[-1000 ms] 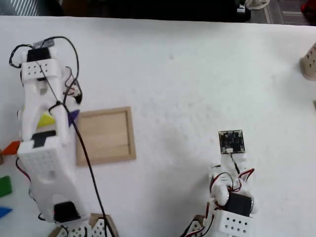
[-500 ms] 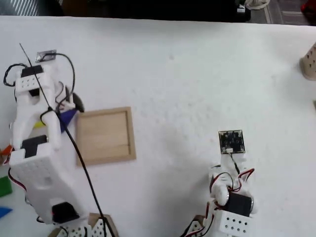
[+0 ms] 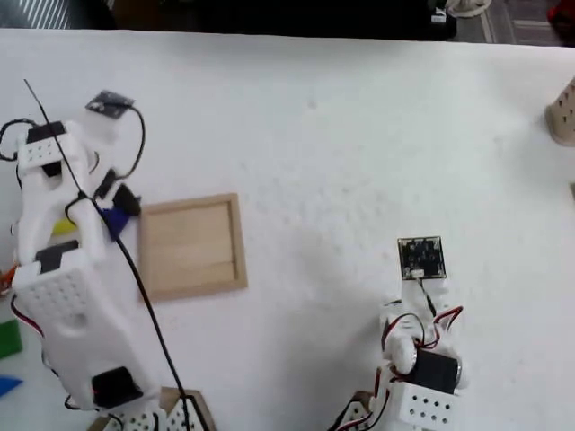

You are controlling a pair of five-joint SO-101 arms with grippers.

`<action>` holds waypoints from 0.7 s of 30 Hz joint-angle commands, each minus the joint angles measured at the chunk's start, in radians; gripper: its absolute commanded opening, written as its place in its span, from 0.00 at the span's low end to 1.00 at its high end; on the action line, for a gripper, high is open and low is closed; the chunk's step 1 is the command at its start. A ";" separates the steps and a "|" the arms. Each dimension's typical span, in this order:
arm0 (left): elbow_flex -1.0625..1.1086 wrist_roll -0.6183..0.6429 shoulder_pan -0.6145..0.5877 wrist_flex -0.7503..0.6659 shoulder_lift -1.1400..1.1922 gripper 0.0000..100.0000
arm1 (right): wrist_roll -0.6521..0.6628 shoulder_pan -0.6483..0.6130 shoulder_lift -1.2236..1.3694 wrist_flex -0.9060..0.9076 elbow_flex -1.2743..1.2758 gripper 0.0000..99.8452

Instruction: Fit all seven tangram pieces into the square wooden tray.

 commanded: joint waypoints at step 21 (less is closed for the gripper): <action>-0.055 -0.057 0.094 0.175 0.079 0.08 | 0.009 0.004 -0.010 0.005 0.006 0.02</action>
